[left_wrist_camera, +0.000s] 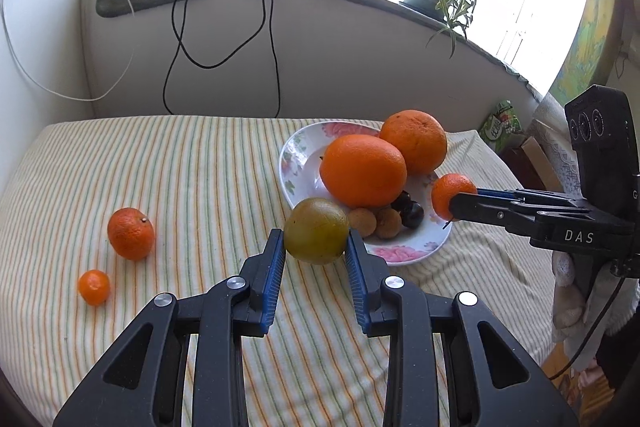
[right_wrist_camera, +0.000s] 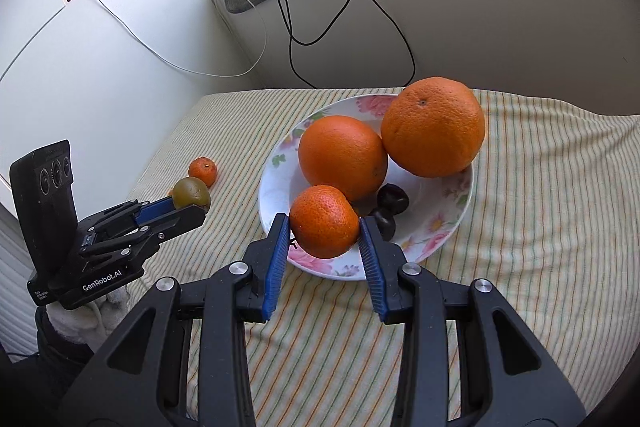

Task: Organize fruits
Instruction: 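Carry the greenish fruit with the left gripper while the right carries the tangerine to the plate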

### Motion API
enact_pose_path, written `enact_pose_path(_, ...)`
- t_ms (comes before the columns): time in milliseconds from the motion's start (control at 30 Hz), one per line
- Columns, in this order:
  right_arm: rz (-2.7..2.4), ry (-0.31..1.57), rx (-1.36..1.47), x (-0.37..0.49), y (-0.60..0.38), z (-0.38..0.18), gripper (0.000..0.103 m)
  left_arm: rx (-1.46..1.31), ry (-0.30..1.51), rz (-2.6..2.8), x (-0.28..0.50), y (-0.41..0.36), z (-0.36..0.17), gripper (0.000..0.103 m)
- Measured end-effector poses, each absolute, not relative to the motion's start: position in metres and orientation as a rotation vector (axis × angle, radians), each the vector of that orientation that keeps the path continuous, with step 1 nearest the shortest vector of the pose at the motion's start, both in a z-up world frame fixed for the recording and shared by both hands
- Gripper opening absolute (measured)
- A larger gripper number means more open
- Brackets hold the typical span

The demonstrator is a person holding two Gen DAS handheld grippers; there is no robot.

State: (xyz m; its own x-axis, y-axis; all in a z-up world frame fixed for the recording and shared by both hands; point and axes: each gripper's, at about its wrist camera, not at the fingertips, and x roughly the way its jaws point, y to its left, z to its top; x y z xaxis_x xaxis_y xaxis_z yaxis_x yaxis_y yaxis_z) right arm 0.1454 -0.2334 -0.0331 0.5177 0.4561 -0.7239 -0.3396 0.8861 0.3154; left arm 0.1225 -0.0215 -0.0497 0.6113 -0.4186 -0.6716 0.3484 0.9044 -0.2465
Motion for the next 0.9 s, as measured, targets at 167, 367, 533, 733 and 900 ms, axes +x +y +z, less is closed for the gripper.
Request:
enact_pose_path(167,0.451,0.908,0.128,0.149,-0.243,-0.035,0.037,-0.080,0.808,-0.444,0.132,-0.034,-0.054,0.029)
enact_pose_path(367,0.423,0.916,0.122,0.152,-0.252,-0.042,0.037,-0.064,0.825,-0.448,0.140,-0.044,-0.058,0.029)
enact_pose_path(533,0.405,0.921,0.120,0.157,-0.255,-0.047,0.037,-0.057,0.829,-0.451,0.144,-0.048,-0.058,0.029)
enact_pose_path(733,0.397,0.929,0.115,0.160,-0.256,-0.054,0.037,-0.054,0.827,-0.456,0.145,-0.052,-0.056,0.029)
enact_pose_path(900,0.394,0.933,0.112,0.162,-0.256,-0.057,0.037,-0.047,0.827,-0.462,0.144,-0.056,-0.054,0.029)
